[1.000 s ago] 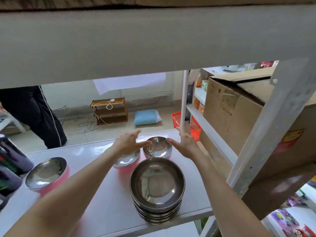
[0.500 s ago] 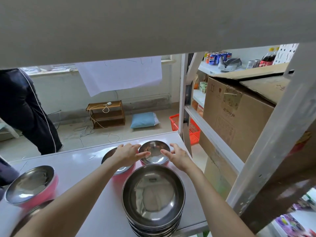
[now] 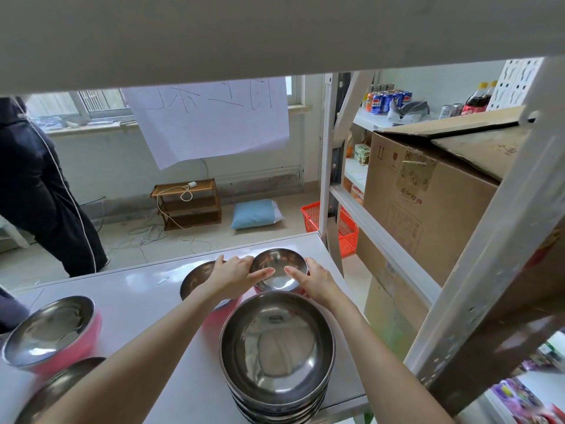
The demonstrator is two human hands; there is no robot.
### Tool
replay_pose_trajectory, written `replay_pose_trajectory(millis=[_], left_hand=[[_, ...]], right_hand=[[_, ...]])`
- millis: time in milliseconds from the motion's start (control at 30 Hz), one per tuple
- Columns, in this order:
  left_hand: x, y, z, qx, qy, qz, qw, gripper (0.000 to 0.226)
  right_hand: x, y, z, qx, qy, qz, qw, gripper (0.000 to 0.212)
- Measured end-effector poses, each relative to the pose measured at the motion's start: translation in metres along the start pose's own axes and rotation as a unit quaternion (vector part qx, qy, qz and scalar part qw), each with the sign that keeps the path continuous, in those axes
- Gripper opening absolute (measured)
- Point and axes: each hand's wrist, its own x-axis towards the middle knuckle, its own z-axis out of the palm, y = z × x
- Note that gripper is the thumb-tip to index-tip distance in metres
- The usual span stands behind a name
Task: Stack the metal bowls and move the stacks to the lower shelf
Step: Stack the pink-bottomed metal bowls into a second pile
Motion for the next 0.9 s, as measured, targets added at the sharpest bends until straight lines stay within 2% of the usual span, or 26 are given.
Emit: replay_pose_trajectory(millis=[100, 233, 400, 700, 900], left_hand=[[-0.001, 0.008, -0.009, -0.044, 0.001, 0.01, 0.999, 0.052], [-0.008, 0.019, -0.032, -0.108, 0.006, 0.032, 0.994, 0.064], [-0.019, 0.031, -0.058, -0.152, 0.059, 0.068, 0.984, 0.057], [-0.06, 0.046, -0.094, -0.227, 0.076, 0.049, 0.97, 0.064], [-0.103, 0.054, -0.116, -0.292, 0.094, 0.038, 0.951, 0.062]], right_hand=[[0.0, -0.006, -0.006, 0.012, 0.007, 0.002, 1.0, 0.056], [-0.002, -0.023, -0.022, 0.018, 0.017, -0.014, 1.0, 0.057], [-0.01, -0.048, -0.043, 0.037, 0.036, -0.053, 0.997, 0.061], [-0.043, -0.081, -0.064, 0.053, 0.039, -0.094, 0.993, 0.055], [-0.07, -0.111, -0.076, 0.004, 0.04, -0.117, 0.992, 0.06]])
